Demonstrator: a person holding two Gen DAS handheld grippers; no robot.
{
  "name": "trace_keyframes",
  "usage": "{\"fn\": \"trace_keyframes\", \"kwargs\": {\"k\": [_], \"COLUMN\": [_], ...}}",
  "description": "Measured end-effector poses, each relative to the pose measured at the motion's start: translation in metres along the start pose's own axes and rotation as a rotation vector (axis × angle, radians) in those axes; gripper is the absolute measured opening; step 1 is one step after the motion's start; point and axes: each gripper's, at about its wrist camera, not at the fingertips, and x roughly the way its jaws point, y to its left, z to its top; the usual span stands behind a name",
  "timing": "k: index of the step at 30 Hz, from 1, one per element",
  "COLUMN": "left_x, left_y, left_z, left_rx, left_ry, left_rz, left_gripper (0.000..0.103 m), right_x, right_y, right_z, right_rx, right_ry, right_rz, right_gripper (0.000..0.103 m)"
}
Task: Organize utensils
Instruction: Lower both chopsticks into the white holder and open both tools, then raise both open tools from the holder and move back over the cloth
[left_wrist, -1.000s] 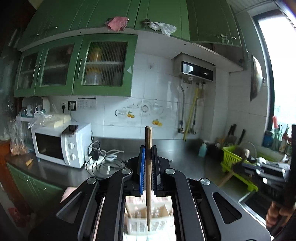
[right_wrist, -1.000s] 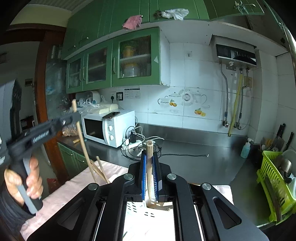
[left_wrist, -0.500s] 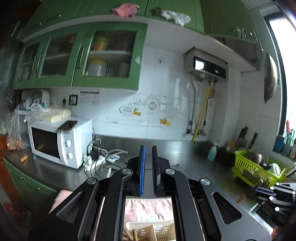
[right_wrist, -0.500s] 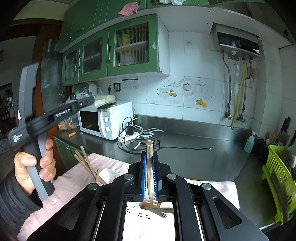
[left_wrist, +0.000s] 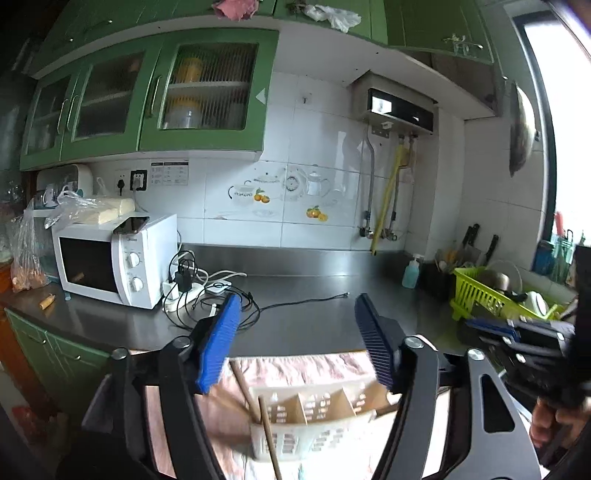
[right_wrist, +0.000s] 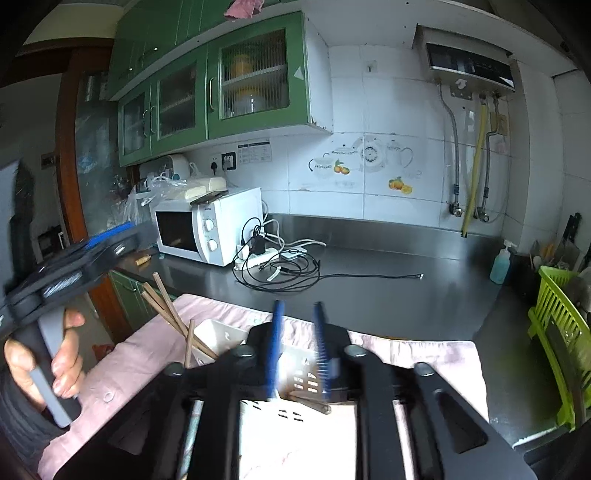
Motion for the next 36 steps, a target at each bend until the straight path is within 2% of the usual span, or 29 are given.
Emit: {"fn": "trace_keyframes", "kwargs": {"k": [1, 2, 3, 6, 7, 9, 12, 17, 20, 22, 24, 26, 31, 34, 36], "left_x": [-0.007, -0.011, -0.017, -0.031, -0.035, -0.039, -0.036, -0.019, 0.006, 0.018, 0.029, 0.041, 0.06, 0.069, 0.074], "left_y": [0.0, 0.001, 0.002, 0.006, 0.007, 0.007, 0.003, 0.01, 0.021, 0.024, 0.027, 0.03, 0.038, 0.038, 0.034], "left_z": [-0.004, -0.006, -0.011, -0.029, -0.035, -0.048, -0.067, -0.093, -0.109, -0.117, -0.126, -0.132, -0.139, -0.142, -0.143], "left_rx": [0.0, -0.003, -0.016, -0.04, -0.039, -0.024, 0.038, 0.028, -0.01, -0.002, 0.019, 0.028, -0.008, -0.012, -0.007], "left_ry": [0.006, 0.013, 0.021, 0.038, 0.04, 0.06, 0.105, 0.215, 0.332, 0.368, 0.401, 0.445, 0.504, 0.53, 0.546], "left_rz": [-0.004, -0.01, -0.013, 0.002, 0.01, 0.007, 0.052, 0.041, 0.033, 0.063, 0.085, 0.097, 0.083, 0.06, 0.054], "left_gripper": [0.08, 0.083, 0.084, 0.085, 0.086, 0.086, 0.086, 0.086, 0.085, 0.085, 0.081, 0.072, 0.07, 0.045, 0.041], "right_x": [-0.003, -0.005, -0.01, -0.026, -0.031, -0.041, -0.056, -0.074, -0.078, -0.078, -0.077, -0.077, -0.076, -0.073, -0.071], "right_y": [0.0, 0.001, 0.001, 0.002, 0.003, 0.006, 0.013, 0.021, 0.021, 0.023, 0.025, 0.026, 0.023, 0.02, 0.02], "right_z": [-0.001, -0.002, -0.003, -0.008, -0.011, -0.017, -0.028, -0.049, -0.063, -0.07, -0.074, -0.078, -0.088, -0.092, -0.092], "right_rx": [-0.002, -0.003, 0.001, 0.028, 0.032, 0.036, 0.048, 0.063, 0.089, 0.09, 0.079, 0.068, 0.088, 0.094, 0.091], "right_ry": [-0.005, -0.007, -0.013, -0.04, -0.052, -0.069, -0.096, -0.136, -0.158, -0.167, -0.178, -0.193, -0.214, -0.214, -0.21], "right_rz": [-0.006, -0.01, -0.009, 0.003, 0.006, -0.001, 0.016, -0.003, -0.017, -0.05, -0.08, -0.107, -0.102, -0.106, -0.102], "right_gripper": [0.027, 0.027, 0.029, 0.043, 0.044, 0.046, 0.055, 0.063, 0.063, 0.064, 0.065, 0.07, 0.07, 0.07, 0.07]}}
